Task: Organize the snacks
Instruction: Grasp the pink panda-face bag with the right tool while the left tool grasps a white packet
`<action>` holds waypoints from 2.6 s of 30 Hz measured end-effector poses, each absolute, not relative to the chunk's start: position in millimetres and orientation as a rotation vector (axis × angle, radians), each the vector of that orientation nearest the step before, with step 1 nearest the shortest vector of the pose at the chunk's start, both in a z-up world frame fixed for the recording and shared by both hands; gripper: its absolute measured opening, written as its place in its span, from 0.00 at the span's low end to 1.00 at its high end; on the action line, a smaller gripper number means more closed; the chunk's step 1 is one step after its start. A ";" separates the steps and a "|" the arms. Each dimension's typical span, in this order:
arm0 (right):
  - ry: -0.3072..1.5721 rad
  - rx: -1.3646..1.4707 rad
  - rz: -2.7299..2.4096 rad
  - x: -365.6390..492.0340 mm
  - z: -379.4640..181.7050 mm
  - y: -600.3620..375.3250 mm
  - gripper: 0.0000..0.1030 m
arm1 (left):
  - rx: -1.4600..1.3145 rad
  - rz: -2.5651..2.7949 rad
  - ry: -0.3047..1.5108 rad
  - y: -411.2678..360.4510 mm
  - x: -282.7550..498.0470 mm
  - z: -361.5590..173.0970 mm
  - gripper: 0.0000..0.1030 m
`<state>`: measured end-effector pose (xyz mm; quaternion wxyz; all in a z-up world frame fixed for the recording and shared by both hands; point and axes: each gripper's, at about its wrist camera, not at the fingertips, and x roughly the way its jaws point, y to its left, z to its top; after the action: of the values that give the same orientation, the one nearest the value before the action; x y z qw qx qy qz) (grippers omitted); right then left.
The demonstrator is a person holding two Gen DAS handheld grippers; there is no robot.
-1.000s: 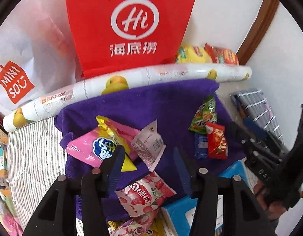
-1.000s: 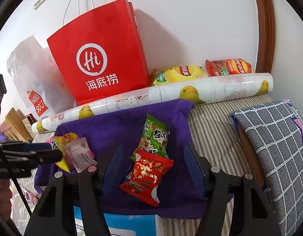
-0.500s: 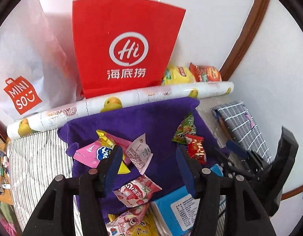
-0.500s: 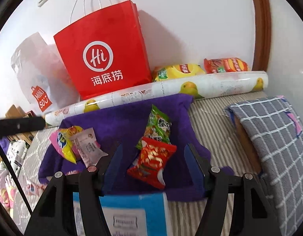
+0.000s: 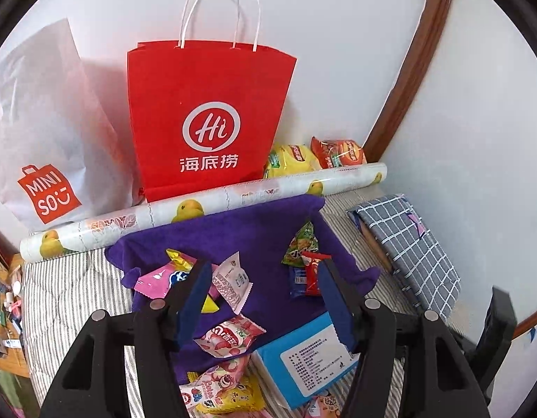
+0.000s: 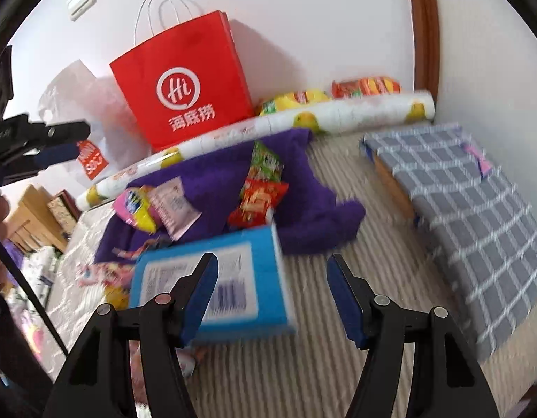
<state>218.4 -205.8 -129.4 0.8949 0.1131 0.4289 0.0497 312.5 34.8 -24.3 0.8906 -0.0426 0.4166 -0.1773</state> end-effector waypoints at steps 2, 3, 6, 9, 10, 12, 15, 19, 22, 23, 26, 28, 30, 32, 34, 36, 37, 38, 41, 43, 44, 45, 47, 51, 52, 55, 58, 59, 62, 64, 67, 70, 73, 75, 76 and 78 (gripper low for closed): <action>0.915 0.264 0.108 206.5 -134.4 -210.4 0.62 | -0.093 -0.368 0.862 35.9 311.9 -22.8 0.59; 0.923 0.266 0.105 203.3 -136.6 -210.5 0.62 | -0.094 -0.366 0.861 36.3 311.7 -22.4 0.59; 0.955 0.266 0.082 192.1 -146.8 -210.7 0.62 | -0.095 -0.367 0.862 35.2 310.9 -21.0 0.59; 1.002 0.268 0.083 185.3 -158.0 -206.7 0.62 | -0.086 -0.367 0.860 33.1 308.7 -20.6 0.59; 1.010 0.257 0.088 182.8 -160.8 -203.5 0.62 | -0.085 -0.367 0.858 32.9 308.3 -20.3 0.59; 1.018 0.235 0.098 178.5 -165.5 -197.8 0.62 | -0.086 -0.364 0.856 33.1 307.8 -19.7 0.59; 1.041 0.208 0.126 174.0 -171.7 -187.4 0.62 | -0.083 -0.358 0.860 34.2 308.2 -19.4 0.59; 1.034 0.246 0.177 167.2 -163.7 -178.8 0.62 | -0.087 -0.353 0.860 34.9 308.3 -19.1 0.59; 0.998 0.261 0.229 162.0 -144.8 -168.4 0.65 | -0.082 -0.356 0.861 34.9 307.9 -18.7 0.59; 0.991 0.266 0.243 162.1 -140.4 -163.8 0.69 | -0.082 -0.356 0.861 35.1 307.6 -18.7 0.59; 0.983 0.253 0.296 163.0 -132.2 -142.4 0.78 | -0.074 -0.359 0.851 36.3 304.3 -15.8 0.59; 0.996 0.215 0.298 165.9 -134.3 -127.6 0.78 | -0.069 -0.349 0.837 37.1 301.3 -12.4 0.59; 1.019 0.204 0.298 168.7 -140.1 -118.2 0.78 | -0.066 -0.341 0.827 36.4 298.4 -9.5 0.59; 1.052 0.217 0.312 171.7 -147.1 -111.9 0.78 | -0.058 -0.336 0.824 36.1 295.4 -7.1 0.59; 1.076 0.218 0.312 172.8 -153.0 -107.7 0.78 | -0.054 -0.334 0.817 35.3 291.6 -3.6 0.59; 1.099 0.200 0.306 174.6 -158.4 -102.6 0.78 | -0.043 -0.325 0.809 33.8 286.6 -0.1 0.59; 1.113 0.191 0.291 176.5 -162.2 -100.1 0.78 | -0.045 -0.318 0.808 34.4 283.9 0.9 0.59; 1.125 0.189 0.280 177.3 -165.8 -98.3 0.78 | -0.050 -0.321 0.804 36.5 279.9 0.7 0.59; 1.151 0.175 0.282 179.2 -177.5 -91.5 0.78 | -0.055 -0.311 0.812 46.1 265.9 -5.1 0.59; 1.150 0.148 0.260 177.9 -182.7 -89.6 0.63 | -0.045 -0.278 0.824 55.0 256.7 -13.7 0.59; 1.148 0.138 0.255 177.0 -184.7 -89.6 0.56 | -0.044 -0.259 0.838 61.1 252.0 -20.7 0.59; 1.135 0.154 0.277 174.9 -184.6 -91.6 0.55 | -0.044 -0.246 0.850 65.6 248.7 -26.9 0.59; 1.110 0.162 0.283 170.5 -181.9 -95.9 0.54 | -0.051 -0.217 0.882 76.2 242.3 -42.9 0.59; 1.063 0.144 0.292 161.3 -170.1 -105.9 0.53 | -0.085 -0.187 0.952 92.6 233.9 -75.6 0.59; 1.048 0.136 0.291 158.3 -165.4 -109.7 0.53 | -0.097 -0.183 0.973 96.5 230.9 -86.1 0.59; 0.994 0.118 0.273 149.2 -150.8 -124.1 0.53 | -0.123 -0.191 1.014 101.0 222.3 -108.3 0.59; 0.962 0.135 0.235 141.9 -142.1 -145.4 0.53 | -0.114 -0.201 1.040 97.6 214.0 -125.8 0.59; 0.956 0.146 0.223 141.1 -140.9 -152.5 0.53 | -0.113 -0.195 1.048 96.8 212.7 -131.8 0.59; 0.943 0.173 0.194 137.0 -138.8 -170.1 0.53 | -0.155 -0.186 1.039 100.5 213.8 -136.1 0.59; 0.942 0.183 0.177 135.2 -139.0 -179.9 0.53 | -0.170 -0.180 1.017 103.3 217.1 -131.7 0.59; 0.943 0.189 0.165 135.0 -142.3 -188.8 0.53 | -0.166 -0.165 0.994 104.3 228.7 -126.9 0.59; 0.951 0.202 0.164 134.7 -146.6 -194.5 0.53 | -0.161 -0.161 1.007 99.9 242.3 -130.7 0.59; 0.959 0.195 0.172 137.0 -151.7 -195.9 0.53 | -0.155 -0.173 1.026 93.5 250.2 -137.3 0.57; 0.962 0.182 0.168 139.4 -154.9 -195.5 0.53 | -0.160 -0.173 1.022 90.2 252.8 -139.4 0.45; 0.963 0.178 0.169 140.2 -156.0 -195.4 0.53 | -0.164 -0.180 1.019 88.3 253.7 -139.5 0.43; 0.967 0.180 0.174 141.5 -158.5 -196.5 0.53 | -0.149 -0.178 1.011 84.6 253.5 -138.8 0.35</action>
<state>141.5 -196.5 -158.5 0.8778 0.0861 0.4639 0.0832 253.5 84.6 -138.8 0.8686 -0.0710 0.4830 -0.0850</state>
